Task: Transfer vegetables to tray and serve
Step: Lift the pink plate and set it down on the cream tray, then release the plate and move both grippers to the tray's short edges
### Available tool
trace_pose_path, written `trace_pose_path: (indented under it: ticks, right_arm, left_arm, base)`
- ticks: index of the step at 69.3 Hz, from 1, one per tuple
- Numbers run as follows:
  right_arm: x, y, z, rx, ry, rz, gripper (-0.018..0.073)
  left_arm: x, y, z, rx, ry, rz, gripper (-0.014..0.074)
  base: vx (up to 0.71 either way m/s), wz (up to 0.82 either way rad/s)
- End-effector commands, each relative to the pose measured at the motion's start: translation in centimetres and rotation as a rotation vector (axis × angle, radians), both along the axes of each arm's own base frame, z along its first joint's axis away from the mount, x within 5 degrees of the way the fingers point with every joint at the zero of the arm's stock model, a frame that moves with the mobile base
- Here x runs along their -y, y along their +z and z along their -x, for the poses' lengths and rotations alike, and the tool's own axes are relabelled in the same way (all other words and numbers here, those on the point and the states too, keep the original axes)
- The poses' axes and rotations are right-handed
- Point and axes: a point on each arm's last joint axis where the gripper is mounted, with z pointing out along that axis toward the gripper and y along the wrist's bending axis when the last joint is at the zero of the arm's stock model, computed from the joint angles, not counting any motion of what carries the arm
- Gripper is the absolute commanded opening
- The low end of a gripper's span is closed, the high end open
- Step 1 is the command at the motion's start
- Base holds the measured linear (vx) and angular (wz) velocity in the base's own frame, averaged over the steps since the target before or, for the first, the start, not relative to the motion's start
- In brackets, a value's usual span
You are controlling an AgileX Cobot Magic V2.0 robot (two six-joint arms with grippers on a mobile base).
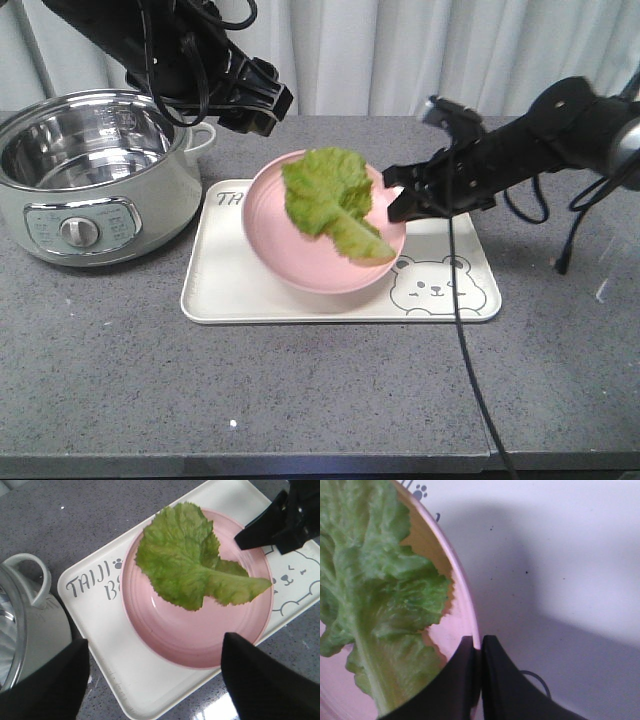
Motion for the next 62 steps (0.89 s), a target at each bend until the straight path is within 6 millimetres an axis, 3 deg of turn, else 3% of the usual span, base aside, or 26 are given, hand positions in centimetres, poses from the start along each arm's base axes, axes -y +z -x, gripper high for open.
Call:
trace_pose_path:
  ticks: [1,13,34,47,57,62]
  right_arm:
    - [-0.3,2.6,-0.4,0.107,-0.045,-0.028,0.0018]
    - [-0.3,2.5,-0.5,0.143,-0.024,0.011,0.0130]
    - [0.0,3.3,-0.5,0.172,0.001,0.064,0.0498]
    - [0.7,7.2,0.0,0.152,0.025,0.172,0.0507]
    - [2.0,10.0,1.0,0.103,-0.037,0.299,0.0489]
    - [2.8,10.4,1.4,0.069,-0.072,0.368,0.0482]
  left_arm:
    - [-0.7,2.5,1.4,0.074,0.017,0.051,0.0534]
    - [-0.6,1.4,1.2,0.038,0.026,0.037,0.0534]
    - [-1.3,-5.6,0.2,-0.121,0.128,-0.158,0.0534]
    - [-1.5,-7.1,0.2,-0.162,0.205,-0.158,0.0534]
    - [-3.0,-7.1,-0.6,-0.176,0.313,-0.121,0.0534]
    - [-3.9,-7.3,-1.0,-0.195,0.344,-0.099,0.0534]
  base:
    - [0.00,0.00]
    - [0.00,0.00]
    - [0.00,0.00]
    - [0.00,0.00]
    - [0.00,0.00]
    - [0.00,0.00]
